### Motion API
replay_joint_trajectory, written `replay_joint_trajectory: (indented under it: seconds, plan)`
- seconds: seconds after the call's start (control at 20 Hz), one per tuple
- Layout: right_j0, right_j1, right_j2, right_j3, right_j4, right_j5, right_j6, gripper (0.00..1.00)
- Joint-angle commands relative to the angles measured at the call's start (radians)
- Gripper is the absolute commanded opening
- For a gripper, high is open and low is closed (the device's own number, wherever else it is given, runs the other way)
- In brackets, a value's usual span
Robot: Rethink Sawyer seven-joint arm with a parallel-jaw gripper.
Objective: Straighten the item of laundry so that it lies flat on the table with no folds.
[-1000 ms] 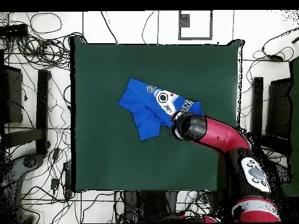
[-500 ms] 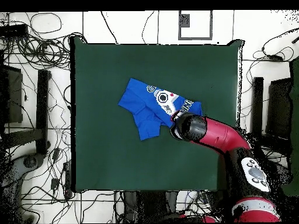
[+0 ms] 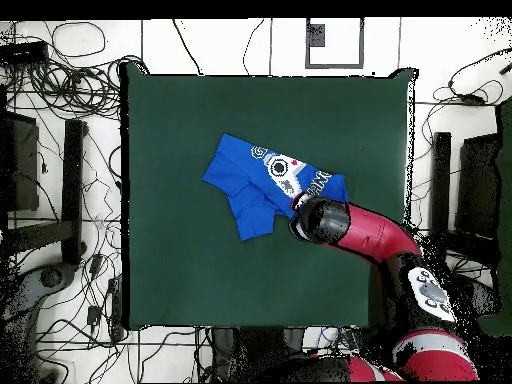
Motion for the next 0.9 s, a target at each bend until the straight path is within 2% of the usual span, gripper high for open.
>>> replay_joint_trajectory:
  seconds: [0.05,0.45,0.9]
  plan:
    - [0.010,0.081,0.056,0.101,0.028,-0.065,0.143,1.00]
    - [0.013,0.072,0.046,0.138,0.032,-0.081,0.156,1.00]
    - [0.015,0.033,0.028,0.114,0.048,0.023,0.132,1.00]
